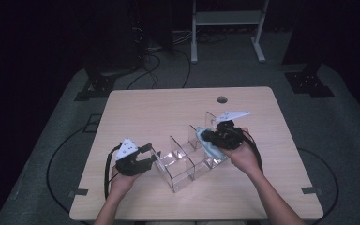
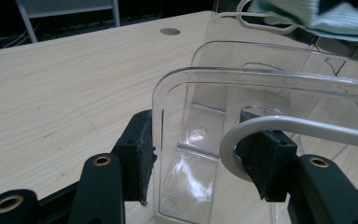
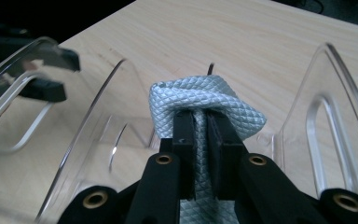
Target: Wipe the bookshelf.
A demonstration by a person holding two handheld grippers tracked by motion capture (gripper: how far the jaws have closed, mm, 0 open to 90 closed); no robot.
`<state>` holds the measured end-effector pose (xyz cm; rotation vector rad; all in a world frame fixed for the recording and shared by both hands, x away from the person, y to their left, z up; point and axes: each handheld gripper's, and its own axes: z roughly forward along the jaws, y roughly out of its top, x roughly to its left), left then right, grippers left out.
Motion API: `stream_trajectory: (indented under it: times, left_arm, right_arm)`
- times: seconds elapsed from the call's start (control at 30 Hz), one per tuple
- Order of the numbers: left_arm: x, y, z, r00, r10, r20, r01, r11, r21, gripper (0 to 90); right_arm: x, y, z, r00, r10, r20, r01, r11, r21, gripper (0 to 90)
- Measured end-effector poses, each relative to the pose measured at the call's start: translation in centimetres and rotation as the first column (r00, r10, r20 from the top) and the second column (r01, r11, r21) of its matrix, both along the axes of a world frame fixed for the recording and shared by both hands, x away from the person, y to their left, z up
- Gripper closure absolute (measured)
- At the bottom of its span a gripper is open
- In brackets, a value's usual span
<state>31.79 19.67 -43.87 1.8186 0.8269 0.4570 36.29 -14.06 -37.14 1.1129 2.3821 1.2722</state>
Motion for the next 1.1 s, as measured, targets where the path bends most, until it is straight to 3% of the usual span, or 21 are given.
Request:
stream_trajectory:
  times: [0.17, 0.3, 0.43, 0.57, 0.67, 0.97, 1.1]
  left_arm:
    - [0.1, 0.0, 0.0, 1.0, 0.001, -0.004, -0.001, 1.0, -0.005, 46.6]
    - [0.0, 0.0, 0.0, 1.0, 0.001, -0.003, -0.001, 1.0, -0.006, 46.5]
    - [0.0, 0.0, 0.0, 1.0, -0.001, -0.002, 0.001, 1.0, -0.004, 46.6]
    - [0.0, 0.0, -0.1, 1.0, -0.001, -0.001, 0.001, 1.0, -0.007, 46.7]
    - [0.1, 0.1, 0.0, 1.0, 0.002, -0.005, -0.002, 1.0, -0.008, 46.5]
    - [0.1, 0.2, -0.1, 0.9999, -0.004, -0.01, 0.004, 1.0, -0.008, 46.6]
    - [0.0, 0.2, -0.1, 1.0, -0.002, -0.007, 0.002, 0.9999, -0.013, 46.6]
  right_arm:
    - [1.2, 0.8, 0.0, 0.9999, -0.013, -0.011, 0.013, 1.0, 0.008, 82.0]
    - [0.3, 0.4, 0.1, 1.0, -0.004, 0.009, 0.004, 1.0, -0.011, 82.0]
    - [-0.3, 0.0, 0.1, 1.0, 0.004, -0.001, -0.004, 1.0, -0.01, 82.0]
    - [0.5, 0.6, 0.3, 0.9999, 0.006, -0.009, -0.006, 1.0, -0.028, 82.0]
    - [2.1, 1.5, 0.2, 0.9999, 0.002, -0.015, -0.002, 1.0, -0.018, 82.0]
    - [1.1, 1.3, 0.2, 1.0, -0.009, 0.0, 0.009, 0.999, -0.032, 81.9]
    - [2.5, 2.1, 0.2, 0.9996, -0.019, -0.021, 0.019, 0.999, -0.026, 81.9]
